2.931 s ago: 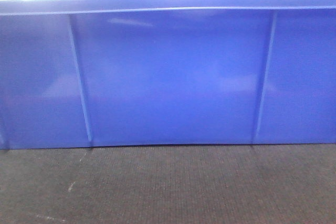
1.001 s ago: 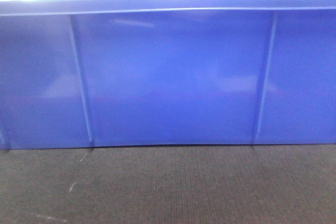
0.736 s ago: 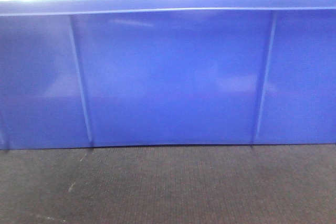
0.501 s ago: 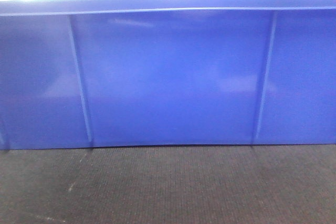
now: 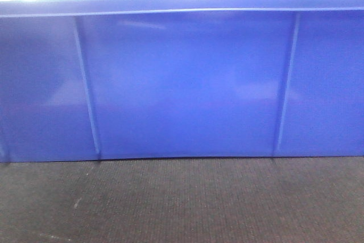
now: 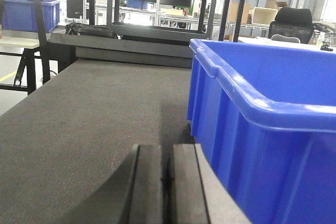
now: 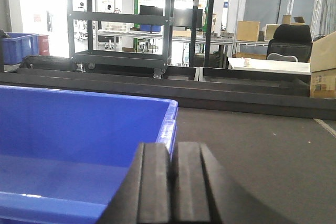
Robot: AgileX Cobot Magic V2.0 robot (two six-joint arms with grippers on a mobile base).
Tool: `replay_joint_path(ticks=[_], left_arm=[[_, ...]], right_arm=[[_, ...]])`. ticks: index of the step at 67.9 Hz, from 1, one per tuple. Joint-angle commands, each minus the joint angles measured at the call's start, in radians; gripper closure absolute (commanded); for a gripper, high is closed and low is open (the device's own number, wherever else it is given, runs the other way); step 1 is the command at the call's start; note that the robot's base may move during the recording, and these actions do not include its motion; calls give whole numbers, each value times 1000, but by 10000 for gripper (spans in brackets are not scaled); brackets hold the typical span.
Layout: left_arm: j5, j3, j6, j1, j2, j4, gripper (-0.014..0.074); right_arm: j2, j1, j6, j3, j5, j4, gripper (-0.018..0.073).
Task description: Move blue bin to conveyor side
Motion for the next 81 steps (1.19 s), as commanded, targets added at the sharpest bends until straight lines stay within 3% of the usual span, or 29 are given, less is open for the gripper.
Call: replay_joint_path(ticks=[1,19,37,57,66,81], left_arm=[[-19,-1,5,7,-5,0,604],[-19,-1,5,7,-5,0,604],[-19,-1,5,7,-5,0,604],[-19,-1,5,7,-5,0,604],[-19,-1,5,7,-5,0,604],[-19,-1,5,7,-5,0,604]], right_arm=[[-4,-3,-4,4,-25,-11,628],[-4,-6,-4,5,-28,-13,628],[-4,-120,-4,130,-10,31,628],[-15,-134,-4,386,-240,47,628],[-117,-134,-4,386,-158,45,628],[-122,-136,-4,386,-166,31,628]])
